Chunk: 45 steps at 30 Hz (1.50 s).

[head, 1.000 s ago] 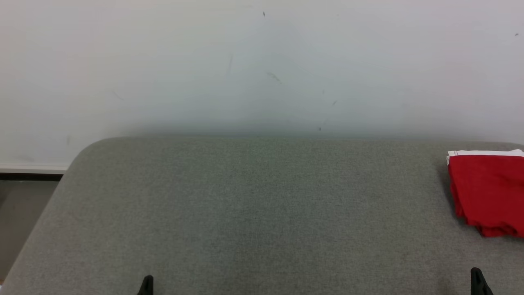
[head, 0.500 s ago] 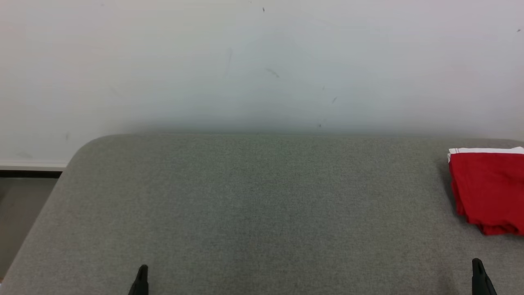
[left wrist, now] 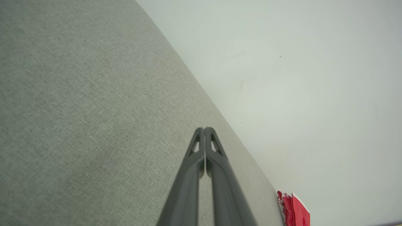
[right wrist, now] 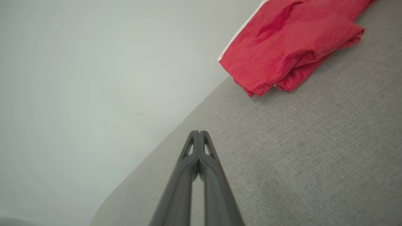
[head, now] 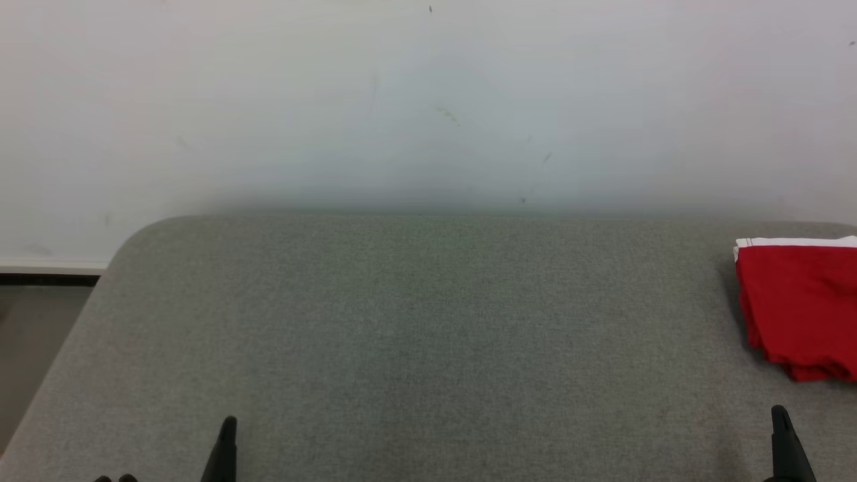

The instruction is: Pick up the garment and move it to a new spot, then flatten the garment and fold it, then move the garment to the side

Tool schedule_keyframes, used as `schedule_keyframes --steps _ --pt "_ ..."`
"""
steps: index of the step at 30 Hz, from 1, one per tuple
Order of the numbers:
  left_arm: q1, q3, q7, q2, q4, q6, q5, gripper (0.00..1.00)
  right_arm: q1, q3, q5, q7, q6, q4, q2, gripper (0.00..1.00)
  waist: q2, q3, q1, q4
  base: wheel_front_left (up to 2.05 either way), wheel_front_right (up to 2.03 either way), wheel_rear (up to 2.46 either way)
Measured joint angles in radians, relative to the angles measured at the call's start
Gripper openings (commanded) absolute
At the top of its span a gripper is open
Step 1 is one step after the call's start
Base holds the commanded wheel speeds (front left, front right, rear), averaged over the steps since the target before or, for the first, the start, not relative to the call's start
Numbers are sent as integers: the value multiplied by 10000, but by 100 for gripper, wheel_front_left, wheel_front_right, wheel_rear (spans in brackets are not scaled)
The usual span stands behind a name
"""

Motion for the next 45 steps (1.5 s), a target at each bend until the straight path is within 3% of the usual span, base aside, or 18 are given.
schedule_keyframes --steps 45 --pt "-850 510 1060 12 102 -167 -4395 0 -703 56 4462 1053 0 -88 -36 0 0 350 0 -28 0 0 0"
